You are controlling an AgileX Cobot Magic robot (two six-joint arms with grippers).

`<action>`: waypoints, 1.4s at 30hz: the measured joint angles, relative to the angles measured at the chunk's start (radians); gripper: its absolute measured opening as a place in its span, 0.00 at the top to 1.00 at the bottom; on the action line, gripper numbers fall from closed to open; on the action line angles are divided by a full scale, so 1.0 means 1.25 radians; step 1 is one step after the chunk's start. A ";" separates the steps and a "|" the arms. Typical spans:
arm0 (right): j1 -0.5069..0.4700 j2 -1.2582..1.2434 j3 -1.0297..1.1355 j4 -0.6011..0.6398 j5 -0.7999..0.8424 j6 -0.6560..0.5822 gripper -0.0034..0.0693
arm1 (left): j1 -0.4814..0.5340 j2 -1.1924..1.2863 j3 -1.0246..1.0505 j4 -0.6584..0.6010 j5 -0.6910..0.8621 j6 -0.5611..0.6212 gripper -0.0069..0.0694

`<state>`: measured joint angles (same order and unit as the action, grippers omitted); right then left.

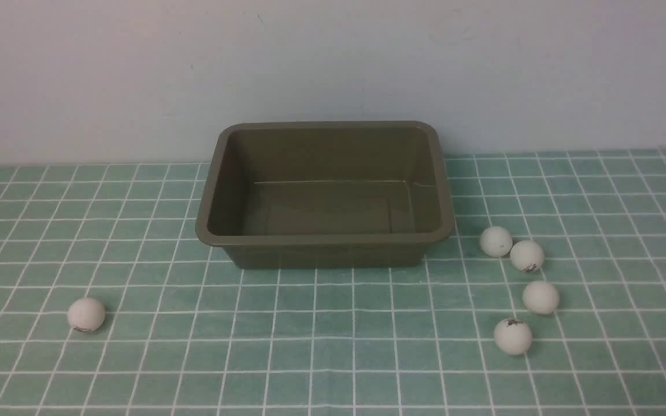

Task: Put the table tennis balls in the box on the green coffee tablecloth.
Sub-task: 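Reach for and grasp a ping pong ball on the table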

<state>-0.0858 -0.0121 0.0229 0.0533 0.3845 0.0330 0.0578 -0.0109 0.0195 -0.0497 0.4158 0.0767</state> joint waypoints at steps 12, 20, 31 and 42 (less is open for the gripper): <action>0.000 0.000 0.000 0.000 0.000 0.000 0.98 | 0.000 0.000 0.000 0.000 0.000 0.000 0.91; 0.000 0.000 0.000 0.000 0.000 0.000 0.98 | 0.000 0.000 0.000 0.000 0.000 0.000 0.91; 0.000 0.000 0.000 0.000 0.000 0.000 0.98 | 0.000 0.000 0.000 0.000 0.000 0.000 0.91; 0.000 0.000 0.005 0.165 -0.174 0.000 0.98 | 0.000 0.000 0.000 0.000 0.000 0.000 0.91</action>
<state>-0.0858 -0.0121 0.0289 0.2594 0.1671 0.0330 0.0578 -0.0109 0.0195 -0.0497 0.4158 0.0767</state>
